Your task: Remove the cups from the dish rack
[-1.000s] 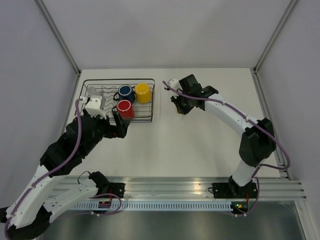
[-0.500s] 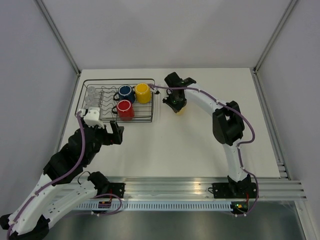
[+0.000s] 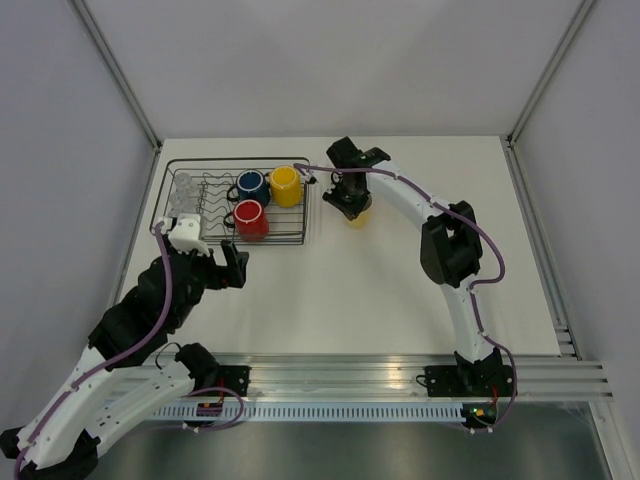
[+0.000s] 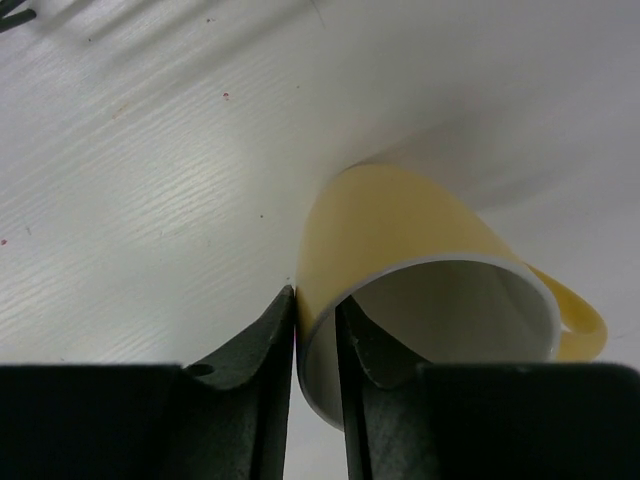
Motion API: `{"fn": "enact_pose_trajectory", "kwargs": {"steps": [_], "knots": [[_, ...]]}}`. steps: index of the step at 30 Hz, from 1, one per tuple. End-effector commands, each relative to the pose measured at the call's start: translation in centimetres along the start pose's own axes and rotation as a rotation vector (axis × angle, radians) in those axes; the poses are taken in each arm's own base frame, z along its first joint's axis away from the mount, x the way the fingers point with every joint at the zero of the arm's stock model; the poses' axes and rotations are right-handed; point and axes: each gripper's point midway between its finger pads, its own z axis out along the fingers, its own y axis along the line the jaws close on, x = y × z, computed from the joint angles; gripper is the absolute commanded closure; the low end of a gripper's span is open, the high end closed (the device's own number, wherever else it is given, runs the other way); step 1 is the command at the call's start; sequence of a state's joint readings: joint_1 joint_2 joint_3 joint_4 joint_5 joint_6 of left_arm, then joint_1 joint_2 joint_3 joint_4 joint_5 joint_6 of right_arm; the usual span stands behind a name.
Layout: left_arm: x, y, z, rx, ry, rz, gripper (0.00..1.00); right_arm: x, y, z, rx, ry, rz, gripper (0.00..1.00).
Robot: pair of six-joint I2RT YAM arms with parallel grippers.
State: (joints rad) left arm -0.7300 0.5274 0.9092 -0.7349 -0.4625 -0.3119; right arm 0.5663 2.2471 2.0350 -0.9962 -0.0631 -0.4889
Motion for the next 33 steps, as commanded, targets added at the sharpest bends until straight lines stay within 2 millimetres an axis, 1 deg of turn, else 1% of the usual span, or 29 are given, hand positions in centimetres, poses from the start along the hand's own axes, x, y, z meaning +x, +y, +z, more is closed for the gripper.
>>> {"fn": "enact_pose_trajectory", "kwargs": {"steps": [1,5,6,8,9,10,11,12,13,14,15,16,17,18,19,20,21,22,23,24,25,26,27,28,29,30,31,32,33], "knots": [[-0.7,0.0,0.3,-0.003,-0.024,0.029,0.0,-1.1,-1.0,-2.3,0.035,-0.04,-0.025,0.71],[-0.7,-0.1,0.3,-0.001,-0.023,0.023,0.0,-1.2,-1.3,-3.4,0.054,-0.045,-0.021,0.68],[-0.7,-0.2,0.4,0.0,-0.023,0.02,0.0,-1.4,-1.4,-4.4,0.068,-0.061,-0.019,0.63],[-0.7,-0.3,0.6,-0.005,-0.01,0.01,0.0,-1.8,-1.7,-5.8,0.093,-0.082,-0.01,0.59],[-0.9,-0.4,0.6,-0.006,-0.008,0.003,0.0,-2.4,-2.1,-7.5,0.124,-0.117,-0.007,0.57],[-0.8,-0.5,0.8,-0.012,0.002,0.0,0.0,-2.6,-2.2,-8.3,0.138,-0.135,0.005,0.57],[-0.8,-0.6,0.9,-0.017,0.01,-0.017,0.0,-2.6,-2.6,-9.3,0.17,-0.143,0.013,0.56],[-0.7,-0.6,1.3,-0.032,0.031,-0.014,0.0,-3.0,-2.6,-11.1,0.187,-0.18,0.021,0.55],[-0.7,-0.6,1.5,-0.042,0.037,-0.019,0.0,-3.0,-2.6,-12.1,0.198,-0.196,0.021,0.52],[-0.6,-0.6,1.7,-0.061,0.044,-0.045,0.0,-3.2,-2.5,-13.1,0.209,-0.219,0.04,0.46],[-0.4,-0.4,2.2,-0.093,0.063,-0.046,0.0,-3.3,-2.5,-15.0,0.228,-0.264,0.054,0.19],[-0.3,-0.5,2.6,-0.107,0.072,-0.053,0.0,-3.3,-2.3,-15.9,0.235,-0.288,0.07,0.02],[0.0,-0.5,3.0,-0.129,0.082,-0.075,0.0,-3.7,-2.1,-16.8,0.24,-0.333,0.1,0.02],[0.1,-0.2,3.8,-0.177,0.097,-0.078,0.0,-4.2,-1.1,-19.3,0.22,-0.414,0.11,0.02],[0.6,-0.1,4.2,-0.209,0.124,-0.078,0.0,-3.3,0.0,-18.8,0.185,-0.415,0.126,0.02],[0.6,-0.1,4.7,-0.24,0.13,-0.113,0.0,-3.2,0.6,-19.4,0.172,-0.452,0.142,0.02],[0.0,-0.1,5.0,-0.264,0.125,-0.129,0.0,-4.4,1.0,-22.9,0.19,-0.601,0.197,0.02],[0.5,0.2,6.1,-0.315,0.152,-0.122,0.0,-3.4,2.4,-21.5,0.142,-0.61,0.217,0.02],[0.4,0.2,6.6,-0.338,0.151,-0.156,0.0,-4.9,2.2,-23.2,0.155,-0.741,0.24,0.02],[-0.1,0.2,7.1,-0.359,0.148,-0.176,0.0,-3.5,3.6,-23.7,0.125,-0.796,0.326,0.02],[0.0,0.6,8.2,-0.392,0.16,-0.197,0.0,-3.4,4.1,-24.3,0.114,-0.857,0.369,0.02],[-0.6,0.5,8.9,-0.398,0.153,-0.237,0.0,-4.1,4.4,-28.0,0.116,-1.017,0.397,0.02],[-0.5,0.4,9.6,-0.394,0.171,-0.267,0.0,-2.8,5.5,-25.8,0.056,-1.004,0.483,0.02],[-0.8,1.5,10.2,-0.427,0.169,-0.303,0.0,-2.4,6.2,-26.0,0.024,-1.039,0.506,0.02],[-0.3,1.7,11.3,-0.452,0.189,-0.334,0.0,-2.4,6.7,-26.7,0.005,-1.093,0.517,0.02],[-1.0,1.6,11.9,-0.447,0.188,-0.371,0.0,-1.2,8.0,-26.6,-0.034,-1.113,0.515,0.02],[-0.9,2.3,12.5,-0.48,0.189,-0.397,0.0,-0.9,9.0,-26.8,-0.084,-1.131,0.519,0.02],[-0.5,2.5,13.4,-0.508,0.2,-0.428,0.0,-0.6,9.5,-27.0,-0.104,-1.147,0.526,0.02],[-0.9,2.5,14.0,-0.515,0.197,-0.452,0.0,0.3,10.2,-27.1,-0.121,-1.158,0.532,0.02]]}}
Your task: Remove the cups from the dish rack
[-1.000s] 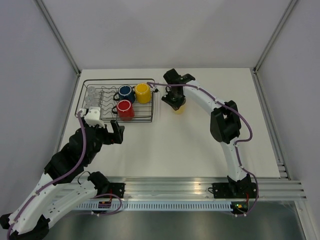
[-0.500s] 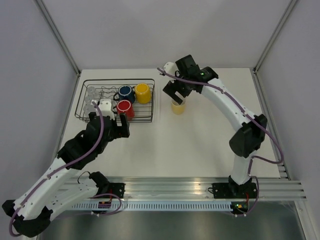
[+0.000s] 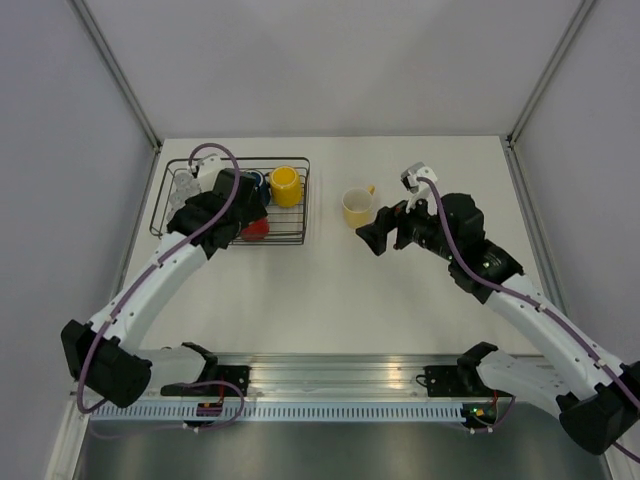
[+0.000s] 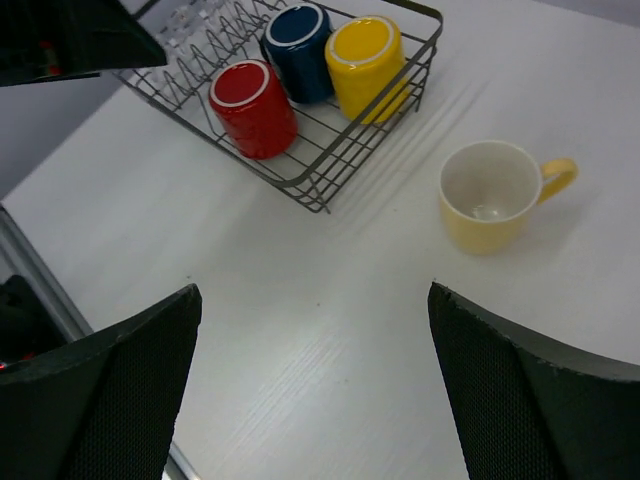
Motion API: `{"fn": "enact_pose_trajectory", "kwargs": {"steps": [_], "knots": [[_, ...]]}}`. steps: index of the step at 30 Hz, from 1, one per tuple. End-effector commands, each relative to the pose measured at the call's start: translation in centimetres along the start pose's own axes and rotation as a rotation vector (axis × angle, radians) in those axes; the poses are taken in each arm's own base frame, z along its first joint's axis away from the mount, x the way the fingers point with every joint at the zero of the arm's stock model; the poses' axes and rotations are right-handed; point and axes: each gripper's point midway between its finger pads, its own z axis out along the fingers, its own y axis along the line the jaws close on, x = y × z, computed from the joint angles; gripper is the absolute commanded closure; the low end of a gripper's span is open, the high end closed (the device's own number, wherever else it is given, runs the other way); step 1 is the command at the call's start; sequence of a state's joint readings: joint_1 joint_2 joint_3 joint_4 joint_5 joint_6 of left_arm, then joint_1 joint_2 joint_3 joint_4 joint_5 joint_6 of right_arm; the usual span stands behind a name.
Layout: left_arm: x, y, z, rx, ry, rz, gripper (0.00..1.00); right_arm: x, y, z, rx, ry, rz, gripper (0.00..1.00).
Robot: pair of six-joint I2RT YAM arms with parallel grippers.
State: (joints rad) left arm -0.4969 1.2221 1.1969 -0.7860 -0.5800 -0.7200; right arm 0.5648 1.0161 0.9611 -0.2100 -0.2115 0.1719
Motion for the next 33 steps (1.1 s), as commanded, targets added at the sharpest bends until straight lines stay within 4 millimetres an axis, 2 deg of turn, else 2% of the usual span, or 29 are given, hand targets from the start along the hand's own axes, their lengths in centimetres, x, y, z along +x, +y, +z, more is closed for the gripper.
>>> {"fn": "enact_pose_trajectory", "kwargs": {"steps": [1,6,10,15,25,33], "knots": [[-2.2,-1.6,1.4,-0.01,-0.005,-0.197,0.0,-2.6,3.3,-1.7,-0.147,-0.167,0.139,0.02],[-3.0,-2.4,4.6,-0.075,0.016,-0.244,0.0,-0.4,5.0,-3.9,-0.24,-0.118,0.129,0.02],[-2.4,-2.3,6.9,-0.125,0.07,-0.275,0.0,0.9,4.9,-4.6,-0.229,-0.087,0.128,0.02],[-1.5,-2.3,9.4,-0.168,0.112,-0.262,0.0,1.6,4.7,-5.0,-0.217,-0.077,0.118,0.02],[0.9,-2.6,12.0,-0.207,0.19,-0.22,0.0,2.7,4.9,-4.8,-0.241,-0.035,0.105,0.02],[3.9,-2.2,14.3,-0.256,0.262,-0.202,0.0,3.0,5.2,-4.9,-0.262,-0.029,0.09,0.02]]}}
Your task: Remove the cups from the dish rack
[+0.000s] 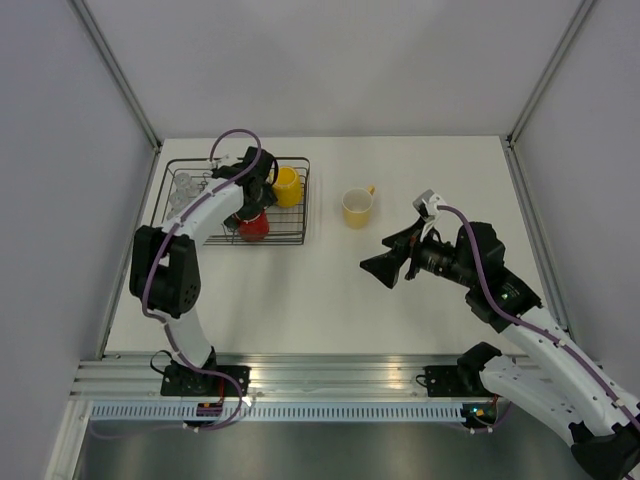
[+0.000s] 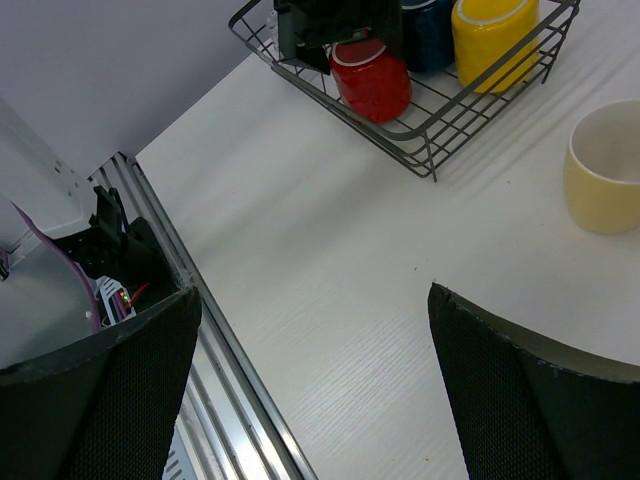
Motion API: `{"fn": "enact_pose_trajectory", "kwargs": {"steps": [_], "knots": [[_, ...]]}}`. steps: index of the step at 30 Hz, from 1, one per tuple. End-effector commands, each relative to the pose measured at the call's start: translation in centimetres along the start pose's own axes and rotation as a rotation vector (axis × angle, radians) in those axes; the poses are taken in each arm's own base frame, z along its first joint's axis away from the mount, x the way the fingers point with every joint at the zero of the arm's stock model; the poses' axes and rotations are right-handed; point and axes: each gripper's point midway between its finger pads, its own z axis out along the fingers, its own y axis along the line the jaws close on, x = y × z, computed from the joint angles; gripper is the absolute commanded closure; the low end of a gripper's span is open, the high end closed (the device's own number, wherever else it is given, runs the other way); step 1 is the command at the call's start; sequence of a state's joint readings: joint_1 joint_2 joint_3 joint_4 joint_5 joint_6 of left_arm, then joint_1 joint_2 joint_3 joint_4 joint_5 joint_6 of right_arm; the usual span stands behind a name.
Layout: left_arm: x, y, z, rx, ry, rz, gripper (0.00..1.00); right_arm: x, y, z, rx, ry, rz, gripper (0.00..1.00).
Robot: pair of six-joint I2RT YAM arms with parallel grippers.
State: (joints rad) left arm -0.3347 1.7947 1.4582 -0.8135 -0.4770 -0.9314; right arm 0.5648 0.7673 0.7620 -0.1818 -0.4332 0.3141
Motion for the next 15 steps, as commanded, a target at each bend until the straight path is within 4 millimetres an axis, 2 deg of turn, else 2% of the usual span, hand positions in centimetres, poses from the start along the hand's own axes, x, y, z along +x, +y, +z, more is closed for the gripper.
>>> {"fn": "enact_pose_trajectory", "kwargs": {"steps": [1,7,15], "knots": [[0.1,-0.9,0.8,0.003,0.023,-0.044,0.0,0.0,0.4,0.0,-0.033,-0.004,-0.031,0.02],[1.2,-1.0,2.4,-0.018,0.048,-0.031,0.0,0.4,0.5,0.0,-0.042,0.006,-0.03,0.02],[1.1,-0.8,3.2,-0.025,0.036,-0.029,0.0,0.8,0.8,0.1,-0.074,0.013,-0.038,0.02]]}}
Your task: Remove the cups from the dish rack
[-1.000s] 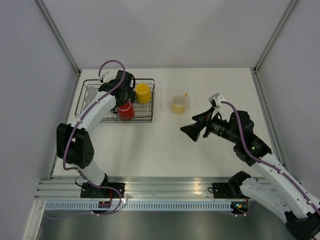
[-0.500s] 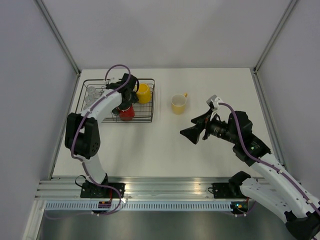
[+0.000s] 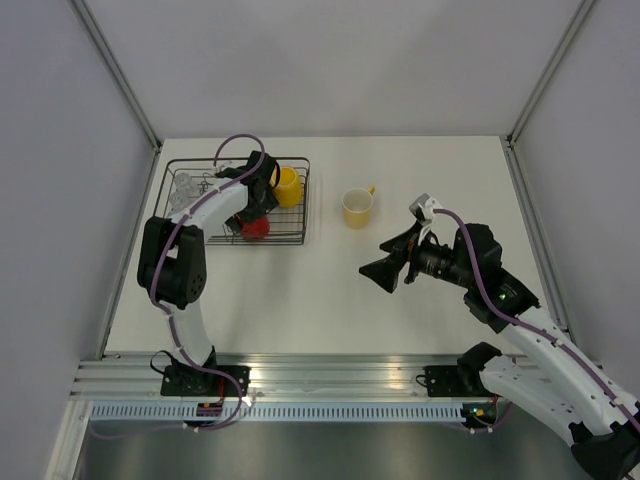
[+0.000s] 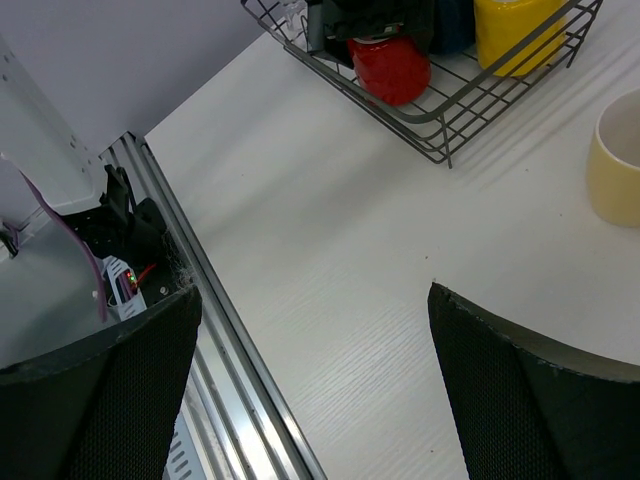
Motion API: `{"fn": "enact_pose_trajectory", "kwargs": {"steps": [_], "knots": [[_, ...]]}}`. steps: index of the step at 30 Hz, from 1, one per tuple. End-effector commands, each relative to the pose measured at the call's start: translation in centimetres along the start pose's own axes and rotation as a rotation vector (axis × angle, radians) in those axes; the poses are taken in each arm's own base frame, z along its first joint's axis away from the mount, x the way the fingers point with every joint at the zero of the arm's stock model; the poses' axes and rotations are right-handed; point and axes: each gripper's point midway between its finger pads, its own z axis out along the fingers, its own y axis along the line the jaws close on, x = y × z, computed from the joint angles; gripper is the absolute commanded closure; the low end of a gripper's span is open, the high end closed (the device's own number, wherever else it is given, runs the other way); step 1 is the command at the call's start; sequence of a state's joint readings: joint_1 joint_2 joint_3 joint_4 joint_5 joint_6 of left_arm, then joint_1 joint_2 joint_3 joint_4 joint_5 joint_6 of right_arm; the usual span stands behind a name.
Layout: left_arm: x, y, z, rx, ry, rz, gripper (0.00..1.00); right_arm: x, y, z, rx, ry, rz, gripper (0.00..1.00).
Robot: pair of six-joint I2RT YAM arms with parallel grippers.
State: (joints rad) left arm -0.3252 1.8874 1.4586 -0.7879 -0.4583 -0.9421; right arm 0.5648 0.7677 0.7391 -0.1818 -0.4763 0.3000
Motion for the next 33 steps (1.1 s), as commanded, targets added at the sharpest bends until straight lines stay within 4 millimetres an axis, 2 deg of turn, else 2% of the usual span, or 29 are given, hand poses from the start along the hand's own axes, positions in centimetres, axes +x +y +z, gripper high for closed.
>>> {"fn": "enact_pose_trajectory", "kwargs": {"steps": [1,6,8,9,11,12,14,15,16,17,18,24,33], "knots": [[-1.0,-0.7,0.0,0.022,-0.023,-0.043,0.0,-0.3,0.6,0.1,-0.045,-0.014,-0.033,0.02],[-1.0,-0.7,0.4,0.022,-0.022,-0.032,0.02,-0.3,0.8,0.2,-0.061,-0.014,-0.038,0.02],[-1.0,-0.9,0.4,0.033,-0.021,-0.031,0.1,-0.2,0.9,0.1,-0.067,-0.014,-0.037,0.02],[-0.9,-0.9,0.3,0.037,-0.02,-0.027,0.21,-0.2,0.9,0.1,-0.068,-0.015,-0.038,0.02],[-0.9,-1.0,0.2,0.045,-0.017,-0.026,0.31,-0.2,0.9,0.1,-0.067,-0.014,-0.037,0.02],[-1.0,-1.1,0.1,0.051,-0.017,-0.024,0.46,-0.2,0.9,0.1,-0.069,-0.014,-0.039,0.02],[-1.1,-1.2,-0.2,0.062,-0.018,-0.023,0.62,-0.3,1.1,0.1,-0.071,-0.017,-0.04,0.02],[-1.4,-1.2,-0.5,0.07,-0.023,-0.024,0.78,-0.4,1.1,0.0,-0.07,-0.019,-0.04,0.02],[-1.6,-1.3,-0.8,0.075,-0.028,-0.023,0.89,-0.3,1.1,0.1,-0.072,-0.018,-0.039,0.02],[-1.7,-1.3,-1.0,0.082,-0.031,-0.028,0.95,-0.4,1.1,0.0,-0.07,-0.019,-0.04,0.02],[-2.1,-1.3,-1.5,0.091,-0.042,-0.033,0.98,-0.4,1.1,0.0,-0.071,-0.02,-0.041,0.02],[-3.7,-1.3,-4.1,0.143,-0.084,-0.04,0.98,-0.7,1.2,-0.1,-0.072,-0.026,-0.046,0.02],[-6.6,-1.7,-9.2,0.269,-0.154,-0.028,0.98,-0.9,1.4,-0.2,-0.077,-0.032,-0.05,0.02]]}}
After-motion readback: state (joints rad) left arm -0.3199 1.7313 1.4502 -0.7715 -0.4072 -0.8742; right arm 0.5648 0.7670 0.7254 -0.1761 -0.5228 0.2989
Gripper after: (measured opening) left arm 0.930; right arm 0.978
